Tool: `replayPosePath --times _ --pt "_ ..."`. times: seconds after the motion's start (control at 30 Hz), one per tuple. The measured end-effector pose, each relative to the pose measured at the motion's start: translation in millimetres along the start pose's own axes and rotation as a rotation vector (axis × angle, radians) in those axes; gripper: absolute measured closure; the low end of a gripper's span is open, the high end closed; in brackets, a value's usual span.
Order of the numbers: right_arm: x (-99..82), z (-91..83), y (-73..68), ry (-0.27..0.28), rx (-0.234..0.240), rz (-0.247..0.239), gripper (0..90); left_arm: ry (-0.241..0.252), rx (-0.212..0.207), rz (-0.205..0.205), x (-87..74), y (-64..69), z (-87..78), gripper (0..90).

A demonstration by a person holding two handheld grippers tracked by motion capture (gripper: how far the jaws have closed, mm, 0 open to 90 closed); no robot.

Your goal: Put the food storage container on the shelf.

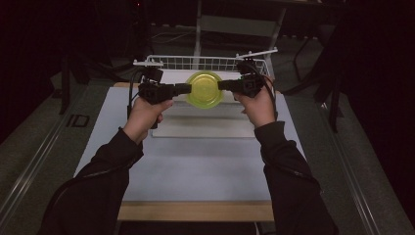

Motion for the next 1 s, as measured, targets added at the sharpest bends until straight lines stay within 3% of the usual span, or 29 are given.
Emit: replayPosePath --times 0.6,0.93,1.0 --pt "17.5 25.8 17.7 -0.1 0.032 0.086 77.9 -0.034 0.046 -0.004 17.5 -23.8 18.2 70.5" --pt "21.9 40.4 30.5 -0.088 -0.003 0.09 67.4 -0.04 0.095 0.003 22.3 -38.3 33.2 60.2" --pt "22.1 44.2 31.1 -0.083 0.02 0.105 66.0 -0.025 0.095 -0.016 24.5 -42.6 34.6 58.5"
Point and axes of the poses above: each handheld gripper's, and its own axes: z roughly forward along the jaws, x roughly out of its top, y roughly to its right, the point moved 9 cm from there along z, roughly forward along the jaws, and after that the axes turned 7 degrees about -x, right-handed, at the moved point
